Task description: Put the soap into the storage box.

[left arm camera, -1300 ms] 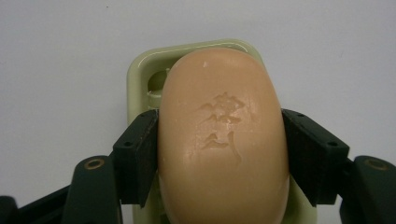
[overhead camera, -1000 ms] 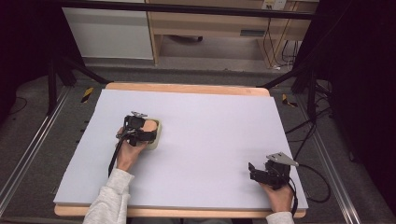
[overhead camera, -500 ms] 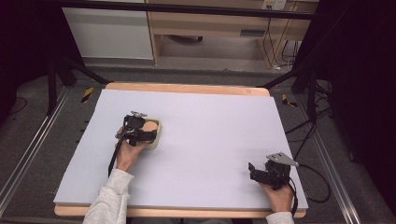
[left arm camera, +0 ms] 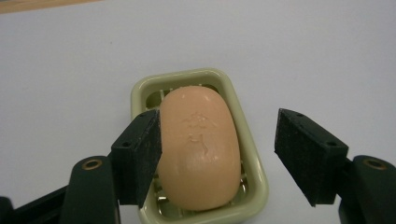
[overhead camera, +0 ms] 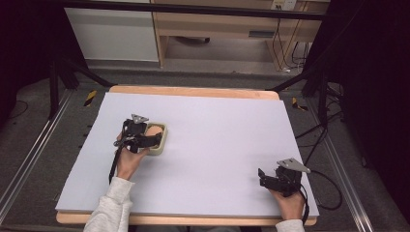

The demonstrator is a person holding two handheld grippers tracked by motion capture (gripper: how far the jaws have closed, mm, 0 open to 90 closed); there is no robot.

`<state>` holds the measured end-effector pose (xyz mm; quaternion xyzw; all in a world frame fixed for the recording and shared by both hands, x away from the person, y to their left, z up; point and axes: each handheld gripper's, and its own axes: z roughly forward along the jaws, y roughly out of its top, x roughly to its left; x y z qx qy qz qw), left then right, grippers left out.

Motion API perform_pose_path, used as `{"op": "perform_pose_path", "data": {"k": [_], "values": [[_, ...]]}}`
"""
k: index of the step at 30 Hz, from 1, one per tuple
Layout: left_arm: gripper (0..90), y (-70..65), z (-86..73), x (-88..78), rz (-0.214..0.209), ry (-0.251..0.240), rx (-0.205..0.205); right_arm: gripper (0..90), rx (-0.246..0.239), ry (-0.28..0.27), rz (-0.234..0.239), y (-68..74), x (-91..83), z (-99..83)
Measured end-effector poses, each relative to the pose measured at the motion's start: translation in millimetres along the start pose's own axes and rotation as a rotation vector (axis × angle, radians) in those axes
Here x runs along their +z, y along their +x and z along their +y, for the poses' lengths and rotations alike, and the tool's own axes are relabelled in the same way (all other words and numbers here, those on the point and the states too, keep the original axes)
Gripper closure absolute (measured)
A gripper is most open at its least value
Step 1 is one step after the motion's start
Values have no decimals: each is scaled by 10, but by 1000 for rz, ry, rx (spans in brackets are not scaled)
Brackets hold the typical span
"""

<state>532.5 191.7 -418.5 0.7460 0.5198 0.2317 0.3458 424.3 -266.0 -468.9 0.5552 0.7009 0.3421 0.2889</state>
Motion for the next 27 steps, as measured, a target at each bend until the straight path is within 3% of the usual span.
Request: {"op": "perform_pose_path", "data": {"k": [7,13,21,27], "values": [[298,-50,-198,-214,7,-29,39,92,8,-7,-1,-28,-29,-6],[290,-27,-347,-329,-4,-57,34,91,16,-9,-3,-40,-45,-10],[251,50,-604,-496,12,-98,11,89,19,-9,-13,-59,-57,-17],[216,111,-759,-560,25,-92,9,89,25,-11,-15,-64,-62,-18]]}}
